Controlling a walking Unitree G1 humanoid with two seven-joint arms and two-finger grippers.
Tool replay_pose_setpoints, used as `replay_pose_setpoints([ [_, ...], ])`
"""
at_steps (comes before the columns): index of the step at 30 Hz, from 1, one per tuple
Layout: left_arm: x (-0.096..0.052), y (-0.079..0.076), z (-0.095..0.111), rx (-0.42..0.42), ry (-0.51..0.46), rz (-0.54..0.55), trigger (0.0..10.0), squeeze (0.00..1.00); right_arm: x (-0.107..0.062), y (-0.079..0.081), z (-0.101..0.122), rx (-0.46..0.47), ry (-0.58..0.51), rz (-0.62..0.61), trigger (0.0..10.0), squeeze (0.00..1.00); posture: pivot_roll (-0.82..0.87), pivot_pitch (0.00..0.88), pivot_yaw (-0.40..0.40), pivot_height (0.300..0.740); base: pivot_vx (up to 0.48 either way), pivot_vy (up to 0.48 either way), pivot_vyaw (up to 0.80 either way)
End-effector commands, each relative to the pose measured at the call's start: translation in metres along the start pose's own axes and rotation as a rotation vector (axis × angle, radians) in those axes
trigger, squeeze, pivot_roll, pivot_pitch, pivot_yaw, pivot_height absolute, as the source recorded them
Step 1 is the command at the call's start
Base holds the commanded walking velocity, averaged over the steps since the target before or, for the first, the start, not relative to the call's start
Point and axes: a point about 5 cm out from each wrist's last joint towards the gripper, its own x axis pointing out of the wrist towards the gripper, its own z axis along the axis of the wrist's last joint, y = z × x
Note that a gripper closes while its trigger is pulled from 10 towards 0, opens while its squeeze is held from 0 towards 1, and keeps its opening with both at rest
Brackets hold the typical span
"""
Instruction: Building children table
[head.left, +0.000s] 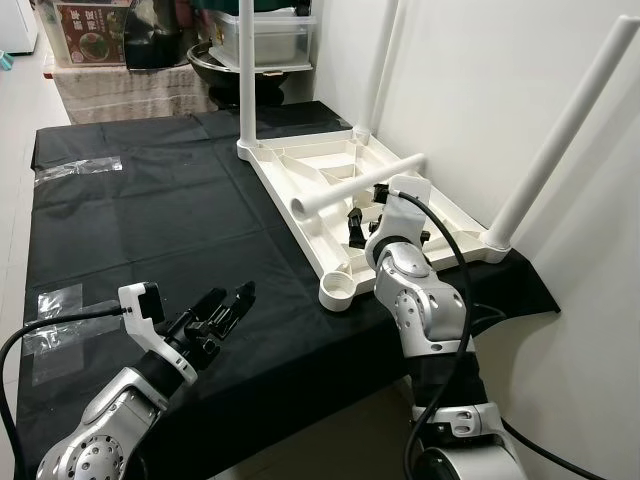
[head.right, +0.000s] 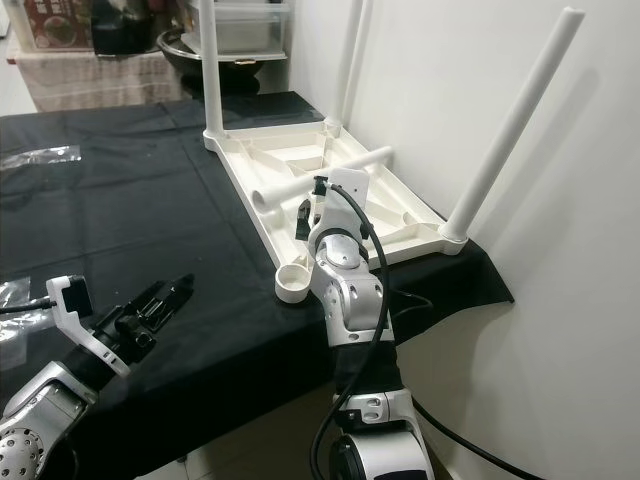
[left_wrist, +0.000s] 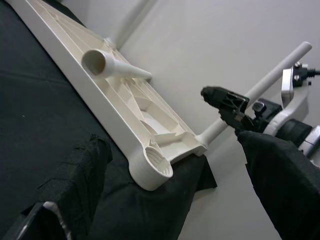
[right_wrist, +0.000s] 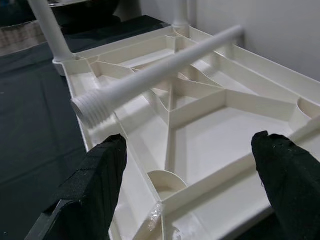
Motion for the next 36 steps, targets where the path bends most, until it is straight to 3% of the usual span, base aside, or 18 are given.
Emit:
replay_pose_setpoints([
  [1, -0.001, 0.006, -0.002, 0.008, 0.007, 0.038, 10.0, 0.00, 0.000, 0.006, -0.004, 0.043, 0.055, 0.035, 10.0, 0.00, 0.04, 0.000, -0.103, 0.740, 0.000, 0.000, 0.00],
  [11, 0.000, 0.011, 0.004, 0.028, -0.028, 0.093, 10.0, 0.00, 0.000, 0.013, -0.016, 0.142, 0.190, 0.128, 10.0, 0.00, 0.05, 0.000, -0.097, 0.740, 0.000, 0.000, 0.00],
  [16, 0.002, 0.016, 0.010, 0.056, -0.057, 0.150, 10.0, 0.00, 0.001, 0.016, -0.020, 0.090, 0.238, 0.148, 10.0, 0.00, 0.05, 0.000, -0.095, 0.740, 0.000, 0.000, 0.00],
  [21, 0.004, 0.017, 0.011, 0.090, -0.058, 0.173, 10.0, 0.00, 0.002, 0.013, -0.017, 0.122, 0.229, 0.150, 10.0, 0.00, 0.05, 0.000, -0.092, 0.740, 0.000, 0.000, 0.00],
  [22, 0.005, 0.018, 0.012, 0.103, -0.062, 0.189, 10.0, 0.00, 0.004, 0.008, -0.011, 0.128, 0.176, 0.124, 10.0, 0.00, 0.05, 0.000, -0.089, 0.740, 0.000, 0.000, 0.00],
  [26, 0.005, 0.019, 0.013, 0.114, -0.063, 0.197, 10.0, 0.00, 0.005, 0.005, -0.007, 0.144, 0.152, 0.113, 10.0, 0.00, 0.06, 0.000, -0.089, 0.740, 0.000, 0.000, 0.00],
  [29, 0.006, 0.021, 0.016, 0.129, -0.075, 0.213, 10.0, 0.00, 0.006, 0.004, 0.003, 0.206, 0.106, 0.199, 10.0, 0.00, 0.06, 0.000, -0.085, 0.740, 0.000, 0.000, 0.00],
  [33, 0.007, 0.022, 0.017, 0.144, -0.081, 0.227, 10.0, 0.00, 0.004, 0.002, 0.006, 0.162, 0.071, 0.193, 10.0, 0.00, 0.06, 0.000, -0.085, 0.740, 0.233, 0.000, 0.00],
  [36, 0.009, 0.022, 0.017, 0.180, -0.076, 0.238, 10.0, 0.00, 0.001, 0.005, 0.005, 0.207, 0.058, 0.233, 10.0, 0.00, 0.06, 0.000, -0.086, 0.740, 0.403, 0.000, 0.00],
])
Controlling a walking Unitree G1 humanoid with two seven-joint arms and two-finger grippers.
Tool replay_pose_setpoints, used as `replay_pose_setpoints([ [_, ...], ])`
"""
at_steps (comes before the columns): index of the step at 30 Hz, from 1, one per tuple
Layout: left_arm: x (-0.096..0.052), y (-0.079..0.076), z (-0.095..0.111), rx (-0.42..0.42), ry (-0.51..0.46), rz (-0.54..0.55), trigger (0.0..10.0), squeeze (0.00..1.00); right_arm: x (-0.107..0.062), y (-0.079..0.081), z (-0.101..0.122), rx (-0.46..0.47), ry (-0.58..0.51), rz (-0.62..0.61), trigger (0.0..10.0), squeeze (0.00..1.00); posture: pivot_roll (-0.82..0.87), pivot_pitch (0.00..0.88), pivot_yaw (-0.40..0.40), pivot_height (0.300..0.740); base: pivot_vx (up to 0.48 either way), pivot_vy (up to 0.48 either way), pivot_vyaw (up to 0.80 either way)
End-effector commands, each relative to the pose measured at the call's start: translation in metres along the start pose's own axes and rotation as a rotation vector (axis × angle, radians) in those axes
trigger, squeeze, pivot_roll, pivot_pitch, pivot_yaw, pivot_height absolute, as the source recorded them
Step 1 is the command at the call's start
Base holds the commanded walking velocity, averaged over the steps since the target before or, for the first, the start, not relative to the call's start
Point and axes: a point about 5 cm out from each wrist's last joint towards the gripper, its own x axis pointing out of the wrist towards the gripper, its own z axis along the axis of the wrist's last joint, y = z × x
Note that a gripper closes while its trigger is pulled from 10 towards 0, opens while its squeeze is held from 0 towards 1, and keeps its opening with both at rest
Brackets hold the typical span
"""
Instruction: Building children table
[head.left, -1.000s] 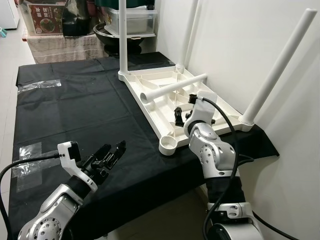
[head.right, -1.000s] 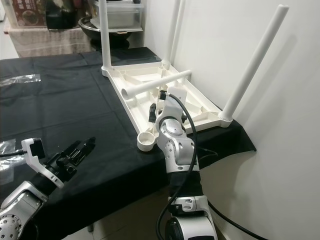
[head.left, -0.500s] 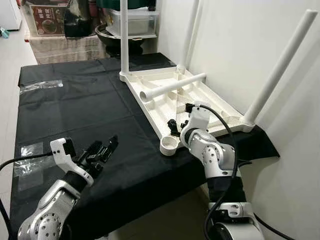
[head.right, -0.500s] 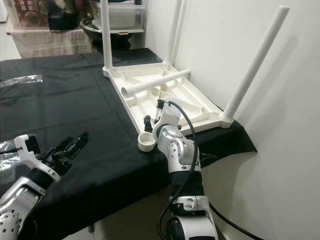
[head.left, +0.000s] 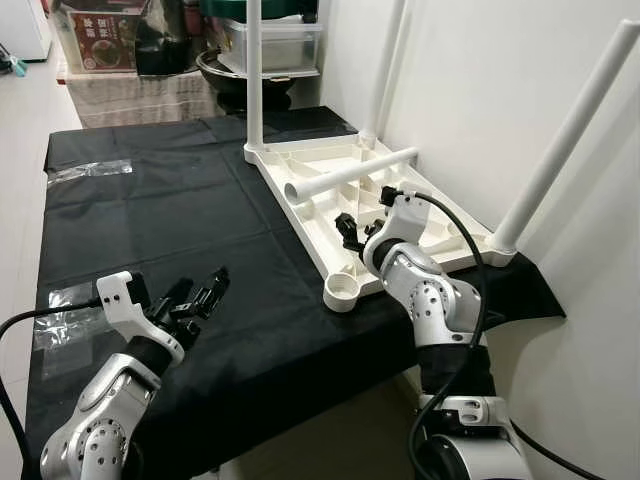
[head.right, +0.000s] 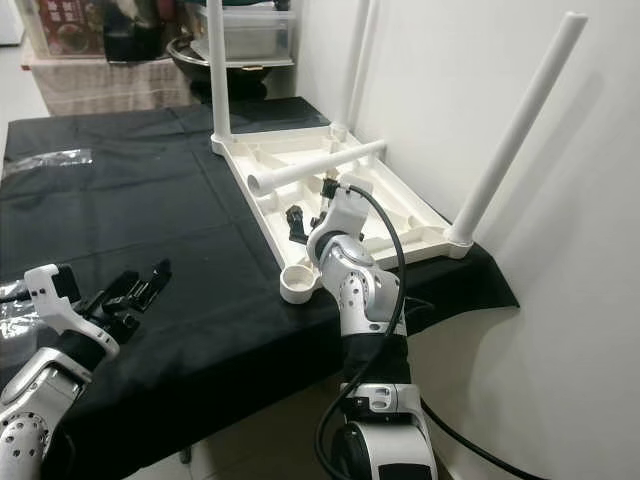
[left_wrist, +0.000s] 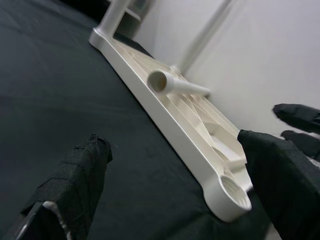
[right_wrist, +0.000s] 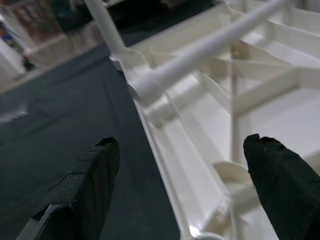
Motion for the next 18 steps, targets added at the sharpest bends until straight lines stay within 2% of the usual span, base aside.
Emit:
replay_pose_setpoints([
  [1, 0.004, -0.001, 0.002, 0.031, -0.009, 0.005, 10.0, 0.00, -0.003, 0.004, 0.000, 0.054, -0.017, 0.050, 10.0, 0.00, 0.06, 0.000, -0.086, 0.740, 0.480, 0.000, 0.00],
  [3, 0.005, -0.002, 0.003, 0.034, -0.013, 0.007, 10.0, 0.00, -0.004, 0.006, -0.001, 0.074, -0.010, 0.067, 10.0, 0.00, 0.06, 0.000, -0.086, 0.740, 0.480, 0.000, 0.00],
  [6, 0.006, -0.004, 0.005, 0.052, -0.024, 0.004, 10.0, 0.00, -0.004, 0.012, -0.004, 0.163, 0.018, 0.119, 10.0, 0.00, 0.06, 0.000, -0.086, 0.740, 0.480, 0.000, 0.00],
  [18, 0.008, -0.005, 0.004, 0.072, -0.029, 0.000, 10.0, 0.00, 0.000, 0.015, -0.003, 0.276, 0.083, 0.167, 10.0, 0.00, 0.07, 0.000, -0.091, 0.740, 0.480, 0.000, 0.00],
])
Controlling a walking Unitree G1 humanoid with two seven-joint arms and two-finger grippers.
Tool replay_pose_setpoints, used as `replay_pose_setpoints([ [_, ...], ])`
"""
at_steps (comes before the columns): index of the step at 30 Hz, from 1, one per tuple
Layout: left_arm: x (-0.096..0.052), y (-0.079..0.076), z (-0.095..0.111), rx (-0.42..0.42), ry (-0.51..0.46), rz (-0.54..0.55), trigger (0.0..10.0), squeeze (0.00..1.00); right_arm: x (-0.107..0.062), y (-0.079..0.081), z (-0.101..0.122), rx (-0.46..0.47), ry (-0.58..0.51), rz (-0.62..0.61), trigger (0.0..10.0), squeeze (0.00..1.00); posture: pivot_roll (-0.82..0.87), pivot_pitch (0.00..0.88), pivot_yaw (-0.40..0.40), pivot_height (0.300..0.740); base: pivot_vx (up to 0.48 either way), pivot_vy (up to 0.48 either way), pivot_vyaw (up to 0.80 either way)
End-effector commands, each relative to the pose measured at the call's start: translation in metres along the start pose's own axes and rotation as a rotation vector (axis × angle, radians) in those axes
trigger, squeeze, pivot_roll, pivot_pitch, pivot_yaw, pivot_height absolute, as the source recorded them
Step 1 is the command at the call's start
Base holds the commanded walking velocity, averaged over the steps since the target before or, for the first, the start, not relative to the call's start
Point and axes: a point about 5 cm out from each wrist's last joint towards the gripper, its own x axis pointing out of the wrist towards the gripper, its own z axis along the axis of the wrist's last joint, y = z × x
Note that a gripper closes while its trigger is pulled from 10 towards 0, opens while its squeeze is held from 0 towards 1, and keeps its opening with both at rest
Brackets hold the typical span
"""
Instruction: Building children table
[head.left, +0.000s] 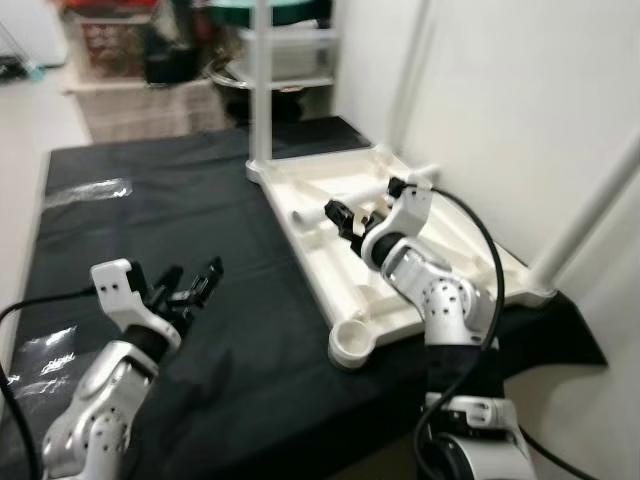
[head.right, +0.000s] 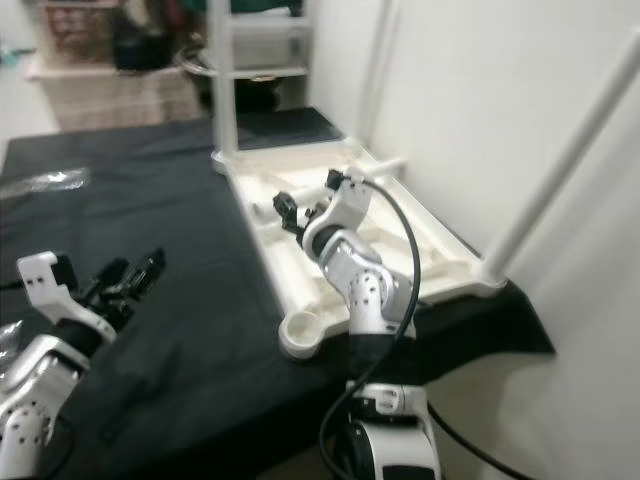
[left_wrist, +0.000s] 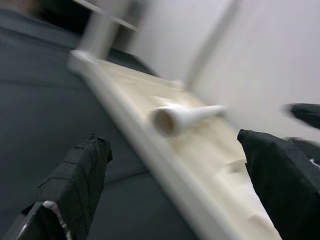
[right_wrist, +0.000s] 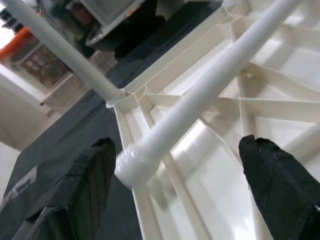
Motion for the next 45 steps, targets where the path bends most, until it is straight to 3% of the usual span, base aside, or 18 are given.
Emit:
replay_pose_setpoints([
  [1, -0.007, 0.011, 0.006, 0.039, -0.011, 0.047, 10.0, 0.00, 0.005, 0.027, -0.013, 0.027, 0.068, 0.089, 10.0, 0.00, 0.07, 0.000, -0.091, 0.740, 0.480, 0.000, 0.00],
  [9, -0.008, 0.010, 0.005, 0.047, -0.013, 0.046, 10.0, 0.00, 0.007, 0.027, -0.007, 0.064, 0.071, 0.085, 10.0, 0.00, 0.06, 0.000, -0.094, 0.740, 0.480, 0.000, 0.00],
  [18, -0.009, 0.007, 0.002, 0.045, -0.004, 0.036, 10.0, 0.00, 0.004, 0.034, 0.017, 0.137, 0.038, 0.121, 10.0, 0.00, 0.06, 0.000, -0.096, 0.740, 0.000, 0.000, 0.00],
  [21, -0.008, 0.007, 0.000, 0.045, 0.004, 0.030, 10.0, 0.00, 0.013, 0.027, 0.009, 0.104, 0.167, 0.038, 10.0, 0.00, 0.05, 0.000, -0.095, 0.740, 0.000, 0.000, 0.00],
  [26, -0.006, 0.005, -0.001, 0.047, 0.005, 0.027, 10.0, 0.00, 0.020, 0.017, 0.003, 0.077, 0.221, -0.081, 10.0, 0.00, 0.06, 0.000, -0.103, 0.740, 0.000, 0.000, 0.00],
  [28, -0.006, 0.005, -0.001, 0.047, 0.005, 0.027, 10.0, 0.00, 0.020, 0.017, 0.003, 0.077, 0.221, -0.081, 10.0, 0.00, 0.06, 0.000, -0.103, 0.740, 0.000, 0.000, 0.00],
  [30, -0.009, 0.006, -0.001, 0.051, 0.006, 0.032, 10.0, 0.00, 0.022, 0.006, 0.011, 0.047, 0.184, -0.203, 10.0, 0.00, 0.06, 0.000, -0.113, 0.740, 0.000, 0.000, 0.00],
  [33, -0.011, 0.007, -0.002, 0.052, 0.007, 0.038, 10.0, 0.00, 0.021, 0.003, 0.018, 0.017, 0.162, -0.269, 10.0, 0.00, 0.06, 0.000, -0.115, 0.740, 0.000, 0.000, 0.00],
  [38, -0.010, 0.005, -0.005, 0.049, 0.012, 0.038, 10.0, 0.00, 0.022, -0.005, 0.015, -0.052, 0.195, -0.354, 10.0, 0.00, 0.05, 0.000, -0.121, 0.740, 0.000, 0.000, 0.00],
  [41, -0.010, 0.006, -0.005, 0.048, 0.010, 0.038, 10.0, 0.00, 0.023, -0.009, 0.027, -0.126, 0.150, -0.417, 10.0, 0.00, 0.05, 0.000, -0.125, 0.740, 0.000, 0.000, 0.00],
  [45, -0.010, 0.007, -0.007, 0.051, 0.016, 0.041, 10.0, 0.00, 0.025, -0.014, 0.026, -0.196, 0.146, -0.485, 10.0, 0.00, 0.04, 0.000, -0.128, 0.740, 0.000, 0.000, 0.00],
])
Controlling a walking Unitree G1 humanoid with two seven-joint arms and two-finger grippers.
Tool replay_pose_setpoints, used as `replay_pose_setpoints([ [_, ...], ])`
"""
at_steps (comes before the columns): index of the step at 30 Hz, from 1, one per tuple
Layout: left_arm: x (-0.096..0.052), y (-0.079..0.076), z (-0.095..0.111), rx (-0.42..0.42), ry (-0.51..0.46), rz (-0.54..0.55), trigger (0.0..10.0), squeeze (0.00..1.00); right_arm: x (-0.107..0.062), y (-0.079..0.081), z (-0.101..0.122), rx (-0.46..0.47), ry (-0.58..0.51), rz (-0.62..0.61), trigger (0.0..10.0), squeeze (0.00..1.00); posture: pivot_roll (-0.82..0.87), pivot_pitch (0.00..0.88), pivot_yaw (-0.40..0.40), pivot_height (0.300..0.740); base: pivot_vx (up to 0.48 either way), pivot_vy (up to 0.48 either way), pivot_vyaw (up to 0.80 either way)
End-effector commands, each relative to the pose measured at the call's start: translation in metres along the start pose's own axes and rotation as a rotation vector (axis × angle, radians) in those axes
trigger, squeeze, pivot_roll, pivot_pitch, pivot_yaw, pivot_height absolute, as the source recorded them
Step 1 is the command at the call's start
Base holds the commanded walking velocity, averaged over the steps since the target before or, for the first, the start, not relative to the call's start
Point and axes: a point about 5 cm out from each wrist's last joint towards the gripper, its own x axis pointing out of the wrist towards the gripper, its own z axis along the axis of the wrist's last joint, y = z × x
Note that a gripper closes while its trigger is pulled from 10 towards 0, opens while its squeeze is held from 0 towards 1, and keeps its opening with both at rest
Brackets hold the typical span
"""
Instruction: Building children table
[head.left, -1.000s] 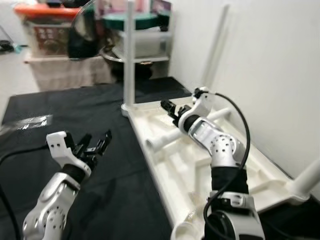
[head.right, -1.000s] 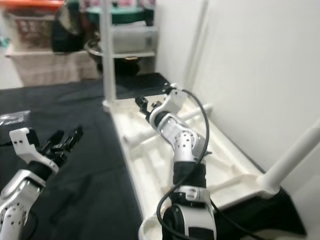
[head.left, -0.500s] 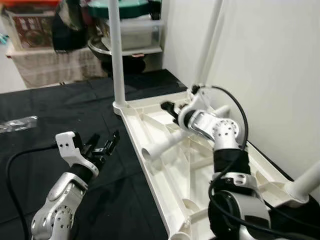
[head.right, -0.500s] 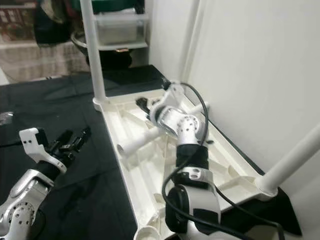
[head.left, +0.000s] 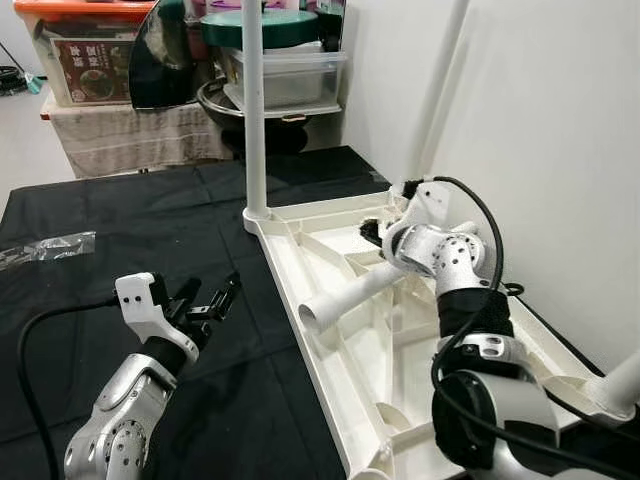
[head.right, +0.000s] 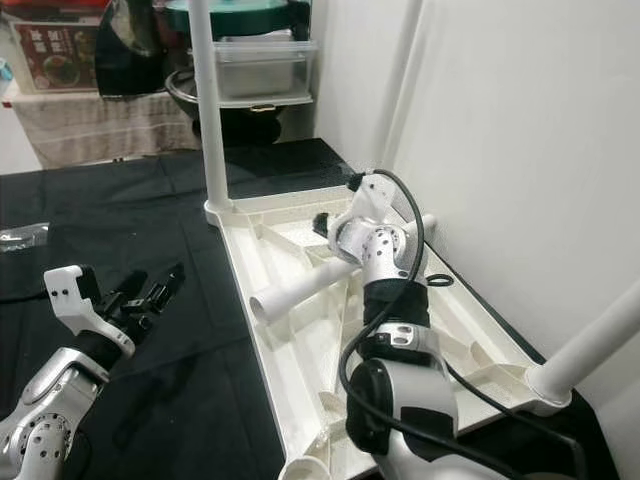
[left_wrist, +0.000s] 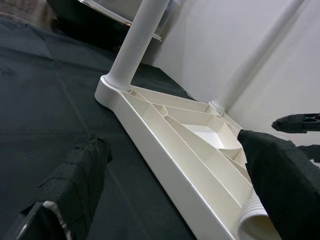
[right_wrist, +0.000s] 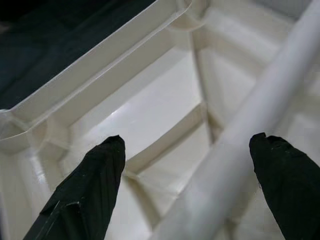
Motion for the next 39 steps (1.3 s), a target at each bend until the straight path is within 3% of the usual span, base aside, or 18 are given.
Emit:
replay_pose_setpoints([
  [1, 0.000, -0.001, -0.003, 0.004, 0.007, -0.002, 10.0, 0.00, 0.004, -0.002, -0.006, -0.051, 0.006, -0.069, 10.0, 0.00, 0.04, 0.000, -0.133, 0.740, 0.000, 0.000, 0.00],
  [6, 0.001, -0.002, -0.003, 0.001, 0.002, -0.001, 10.0, 0.00, 0.014, -0.010, -0.030, -0.081, 0.071, -0.144, 10.0, 0.00, 0.05, 0.000, -0.140, 0.740, 0.000, 0.000, 0.00],
  [12, 0.000, -0.002, -0.004, 0.001, 0.008, 0.000, 10.0, 0.00, 0.019, 0.007, -0.073, -0.098, 0.236, -0.070, 10.0, 0.00, 0.05, 0.000, -0.143, 0.740, 0.000, 0.000, 0.00],
  [22, 0.000, -0.003, -0.005, 0.000, 0.010, 0.000, 10.0, 0.00, 0.026, -0.001, -0.100, -0.124, 0.312, -0.124, 10.0, 0.00, 0.05, 0.000, -0.149, 0.740, 0.000, 0.000, 0.00],
  [23, -0.001, -0.002, -0.006, -0.001, 0.012, 0.002, 10.0, 0.00, 0.028, -0.006, -0.105, -0.103, 0.332, -0.134, 0.0, 0.00, 0.05, 0.000, -0.150, 0.740, 0.000, 0.000, 0.00],
  [26, -0.002, -0.002, -0.007, -0.002, 0.020, 0.005, 10.0, 0.00, 0.032, -0.017, -0.107, -0.028, 0.334, -0.125, 0.0, 0.00, 0.05, 0.000, -0.146, 0.740, 0.000, 0.000, 0.00],
  [33, 0.000, -0.002, -0.008, -0.002, 0.025, 0.003, 10.0, 0.00, 0.031, -0.013, -0.090, -0.011, 0.293, -0.039, 0.0, 0.00, 0.05, 0.000, -0.142, 0.740, 0.000, 0.000, 0.00],
  [34, 0.000, -0.002, -0.006, -0.001, 0.023, 0.002, 10.0, 0.00, 0.026, -0.003, -0.062, -0.047, 0.181, 0.069, 0.0, 0.00, 0.05, 0.000, -0.142, 0.740, 0.000, 0.000, 0.00],
  [37, 0.000, -0.001, -0.006, -0.001, 0.021, 0.003, 10.0, 0.00, 0.021, 0.003, -0.046, -0.084, 0.111, 0.129, 0.0, 0.00, 0.05, 0.000, -0.139, 0.740, 0.000, 0.000, 0.00],
  [39, -0.001, 0.000, -0.005, -0.002, 0.019, 0.005, 10.0, 0.00, 0.010, 0.013, -0.020, -0.151, -0.010, 0.225, 0.0, 0.00, 0.05, 0.000, -0.135, 0.740, 0.000, 0.000, 0.00],
])
